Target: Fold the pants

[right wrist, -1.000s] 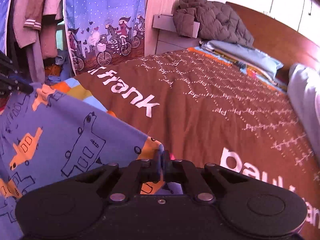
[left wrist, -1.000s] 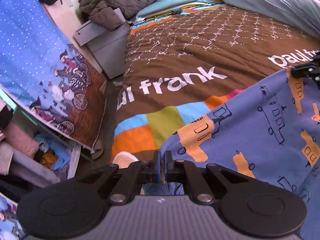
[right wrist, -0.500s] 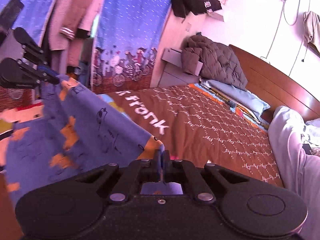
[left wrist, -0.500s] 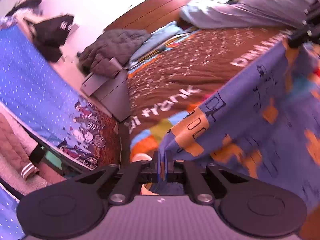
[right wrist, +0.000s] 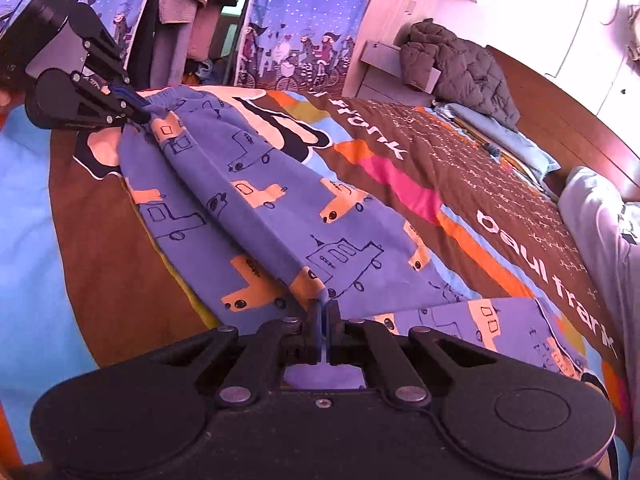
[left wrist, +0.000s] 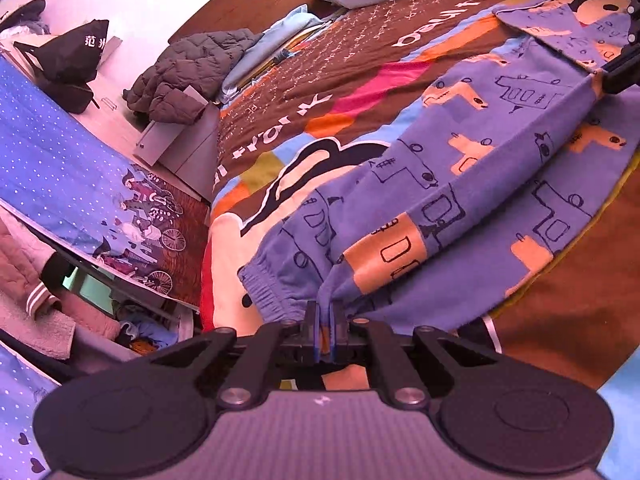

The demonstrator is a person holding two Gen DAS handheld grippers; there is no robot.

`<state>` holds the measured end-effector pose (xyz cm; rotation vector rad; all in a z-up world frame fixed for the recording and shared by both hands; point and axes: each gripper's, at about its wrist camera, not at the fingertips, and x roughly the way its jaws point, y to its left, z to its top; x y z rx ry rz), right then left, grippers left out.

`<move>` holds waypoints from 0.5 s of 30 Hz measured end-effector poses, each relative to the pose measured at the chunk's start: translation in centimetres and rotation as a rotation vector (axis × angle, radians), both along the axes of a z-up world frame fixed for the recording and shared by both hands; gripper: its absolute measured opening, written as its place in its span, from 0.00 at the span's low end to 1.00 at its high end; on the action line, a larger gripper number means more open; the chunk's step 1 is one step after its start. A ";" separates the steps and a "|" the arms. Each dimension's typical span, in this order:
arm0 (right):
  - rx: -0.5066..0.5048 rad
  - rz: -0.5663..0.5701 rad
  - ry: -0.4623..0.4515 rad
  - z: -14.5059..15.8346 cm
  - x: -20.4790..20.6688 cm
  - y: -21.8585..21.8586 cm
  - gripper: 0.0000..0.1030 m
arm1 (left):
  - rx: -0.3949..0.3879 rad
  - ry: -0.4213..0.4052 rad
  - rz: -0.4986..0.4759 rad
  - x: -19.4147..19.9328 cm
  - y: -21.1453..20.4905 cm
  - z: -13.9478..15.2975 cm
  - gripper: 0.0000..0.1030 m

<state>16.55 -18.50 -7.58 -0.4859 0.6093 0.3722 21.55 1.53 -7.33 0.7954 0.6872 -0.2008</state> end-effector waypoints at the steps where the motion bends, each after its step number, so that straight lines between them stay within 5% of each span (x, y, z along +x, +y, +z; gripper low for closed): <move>1: -0.002 -0.002 -0.008 0.1 -0.2 0.1 0.00 | -0.001 -0.007 -0.003 -0.1 0.1 0.1 0.04; 5: -0.033 0.015 -0.025 0.6 -0.9 0.5 0.00 | 0.009 -0.006 -0.042 -0.4 0.7 0.1 0.05; 10: -0.151 0.060 0.025 -1.6 -1.3 1.4 0.02 | 0.017 0.041 -0.026 -0.7 1.3 -0.7 0.22; 12: -0.159 0.057 0.015 -1.6 -1.5 1.5 0.11 | -0.025 0.055 -0.028 -1.7 1.4 0.4 0.53; 13: -0.143 0.051 0.019 -1.3 -1.7 1.4 0.14 | -0.055 0.055 -0.042 -2.4 1.5 1.0 0.57; 15: -0.073 0.025 0.042 -0.3 -2.1 0.7 0.40 | -0.112 0.064 -0.068 -3.5 1.5 2.1 0.63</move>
